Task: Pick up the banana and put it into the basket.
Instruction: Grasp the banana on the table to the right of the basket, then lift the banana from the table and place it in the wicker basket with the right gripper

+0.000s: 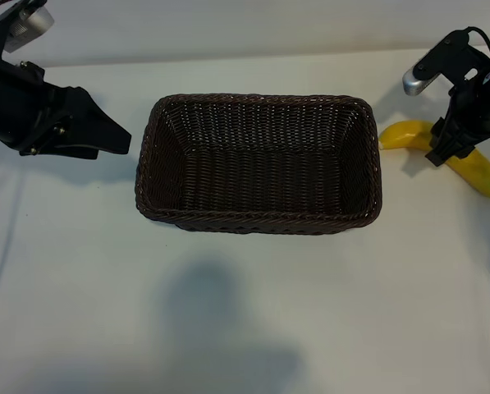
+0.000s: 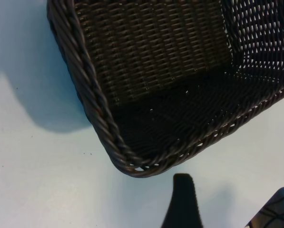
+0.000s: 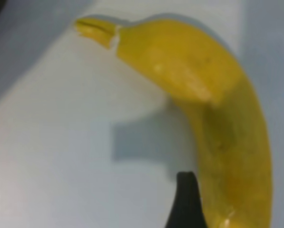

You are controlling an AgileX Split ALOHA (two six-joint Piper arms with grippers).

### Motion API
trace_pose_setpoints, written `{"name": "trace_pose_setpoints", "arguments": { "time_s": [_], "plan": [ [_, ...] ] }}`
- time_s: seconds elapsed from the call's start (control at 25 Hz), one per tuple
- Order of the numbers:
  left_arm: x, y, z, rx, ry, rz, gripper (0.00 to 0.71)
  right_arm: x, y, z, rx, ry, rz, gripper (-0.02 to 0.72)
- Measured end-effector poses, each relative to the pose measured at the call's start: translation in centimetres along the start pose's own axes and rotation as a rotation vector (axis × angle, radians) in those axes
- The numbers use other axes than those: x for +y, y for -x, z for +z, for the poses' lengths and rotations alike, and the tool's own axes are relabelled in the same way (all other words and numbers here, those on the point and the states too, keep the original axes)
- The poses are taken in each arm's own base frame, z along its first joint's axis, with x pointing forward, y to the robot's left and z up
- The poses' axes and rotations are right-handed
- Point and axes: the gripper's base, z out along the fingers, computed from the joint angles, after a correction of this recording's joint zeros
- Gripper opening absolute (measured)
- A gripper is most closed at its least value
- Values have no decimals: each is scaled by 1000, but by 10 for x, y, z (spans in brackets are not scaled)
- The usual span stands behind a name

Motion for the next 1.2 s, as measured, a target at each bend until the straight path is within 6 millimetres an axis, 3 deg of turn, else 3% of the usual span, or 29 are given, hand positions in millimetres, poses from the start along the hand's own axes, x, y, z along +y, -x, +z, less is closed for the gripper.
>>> {"name": "trace_pose_setpoints", "arguments": {
  "time_s": [0.44,0.56,0.76,0.92,1.08,1.2],
  "plan": [
    [1,1,0,-13,7,0,586,0,-15,30,66,35,29,554],
    [1,1,0,-15,9,0,586,0,-15,31,75,41,58,420],
    [1,2,0,-17,10,0,586,1,-17,21,109,60,71,420],
    [1,2,0,-26,15,0,586,-9,-1,-15,79,34,102,420],
    [1,2,0,-26,15,0,586,-23,28,-84,-20,32,172,420],
    [1,1,0,-12,7,0,586,-20,44,-125,-65,165,245,420]
  ]
}}
